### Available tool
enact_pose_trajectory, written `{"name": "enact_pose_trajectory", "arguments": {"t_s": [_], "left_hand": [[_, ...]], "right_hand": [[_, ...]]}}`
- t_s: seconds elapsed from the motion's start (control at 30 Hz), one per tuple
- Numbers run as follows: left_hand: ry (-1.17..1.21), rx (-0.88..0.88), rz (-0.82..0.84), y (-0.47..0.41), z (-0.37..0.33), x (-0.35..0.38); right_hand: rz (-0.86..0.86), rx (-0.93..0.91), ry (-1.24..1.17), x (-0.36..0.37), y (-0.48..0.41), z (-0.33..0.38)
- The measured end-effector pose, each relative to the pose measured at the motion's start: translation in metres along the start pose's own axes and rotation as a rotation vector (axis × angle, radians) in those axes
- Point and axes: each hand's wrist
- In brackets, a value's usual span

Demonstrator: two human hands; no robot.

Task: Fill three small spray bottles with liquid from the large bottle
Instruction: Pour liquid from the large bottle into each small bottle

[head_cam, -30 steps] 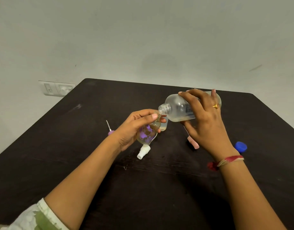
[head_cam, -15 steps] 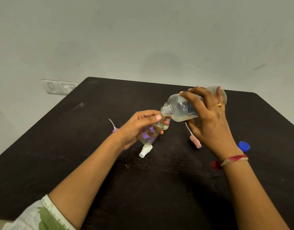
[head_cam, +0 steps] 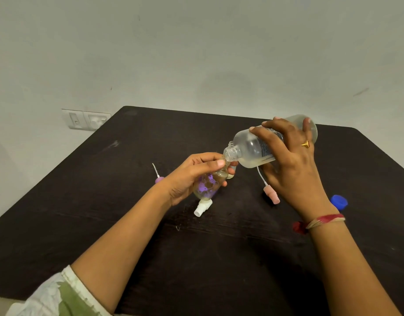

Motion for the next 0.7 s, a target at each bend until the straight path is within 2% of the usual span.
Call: {"name": "enact_pose_trajectory", "arguments": {"t_s": [0.7], "left_hand": [[-0.009, -0.024, 0.04, 0.0019, -0.0012, -0.0001]], "right_hand": [[-0.029, -0.018, 0.026, 0.0003, 0.0004, 0.0006]]}}
Point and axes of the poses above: each hand's wrist, its own y-axis away from the middle knuckle, its own x-axis out of the palm, z = x × y, and after that the axes turned 2 degrees about -z, right-handed
